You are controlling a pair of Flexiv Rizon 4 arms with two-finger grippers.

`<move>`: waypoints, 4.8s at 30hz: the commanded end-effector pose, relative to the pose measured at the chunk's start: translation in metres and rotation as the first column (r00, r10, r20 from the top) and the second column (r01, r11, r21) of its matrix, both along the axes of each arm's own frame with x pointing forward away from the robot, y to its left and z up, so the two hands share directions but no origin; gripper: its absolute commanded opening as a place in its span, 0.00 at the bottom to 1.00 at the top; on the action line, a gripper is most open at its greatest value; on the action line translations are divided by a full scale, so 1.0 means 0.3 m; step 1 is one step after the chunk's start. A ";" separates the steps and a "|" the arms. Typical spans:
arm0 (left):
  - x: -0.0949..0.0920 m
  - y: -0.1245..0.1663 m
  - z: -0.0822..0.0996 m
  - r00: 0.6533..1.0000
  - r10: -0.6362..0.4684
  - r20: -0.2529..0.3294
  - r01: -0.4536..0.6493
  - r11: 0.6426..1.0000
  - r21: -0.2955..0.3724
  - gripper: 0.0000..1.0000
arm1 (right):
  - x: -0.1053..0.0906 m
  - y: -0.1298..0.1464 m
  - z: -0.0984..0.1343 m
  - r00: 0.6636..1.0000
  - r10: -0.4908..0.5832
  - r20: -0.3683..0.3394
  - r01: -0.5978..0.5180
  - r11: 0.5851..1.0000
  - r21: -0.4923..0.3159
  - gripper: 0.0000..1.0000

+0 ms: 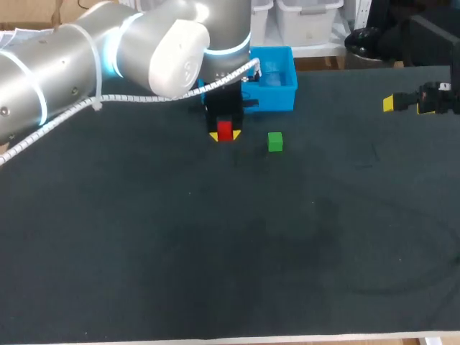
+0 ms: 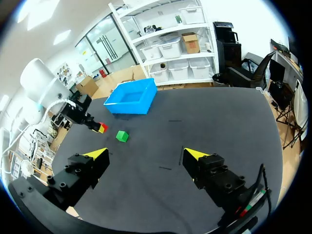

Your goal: Use the left arm to pick the red cube and place it into the blue plastic box first, then use the right arm to grasp the green cube and put it into the same blue plastic box after the first action is fully finished.

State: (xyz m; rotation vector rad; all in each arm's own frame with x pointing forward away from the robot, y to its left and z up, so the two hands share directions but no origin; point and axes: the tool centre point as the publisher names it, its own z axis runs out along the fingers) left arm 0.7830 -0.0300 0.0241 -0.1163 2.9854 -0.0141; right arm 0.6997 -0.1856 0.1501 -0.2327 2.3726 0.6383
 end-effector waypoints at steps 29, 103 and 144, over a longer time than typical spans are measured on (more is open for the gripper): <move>0.194 -0.067 0.284 0.985 -0.019 0.171 0.049 0.984 -0.172 0.00 | 0.000 0.000 0.000 1.000 -0.001 0.000 0.001 1.000 -0.001 1.00; 0.618 -0.096 0.212 0.978 0.119 0.171 -0.064 0.953 -0.298 1.00 | 0.000 0.000 0.000 1.000 -0.001 0.000 0.001 1.000 -0.001 1.00; 0.113 0.026 0.267 0.974 -0.170 0.149 0.206 0.938 -0.279 1.00 | 0.000 0.000 0.000 1.000 -0.001 0.000 0.001 1.000 -0.001 1.00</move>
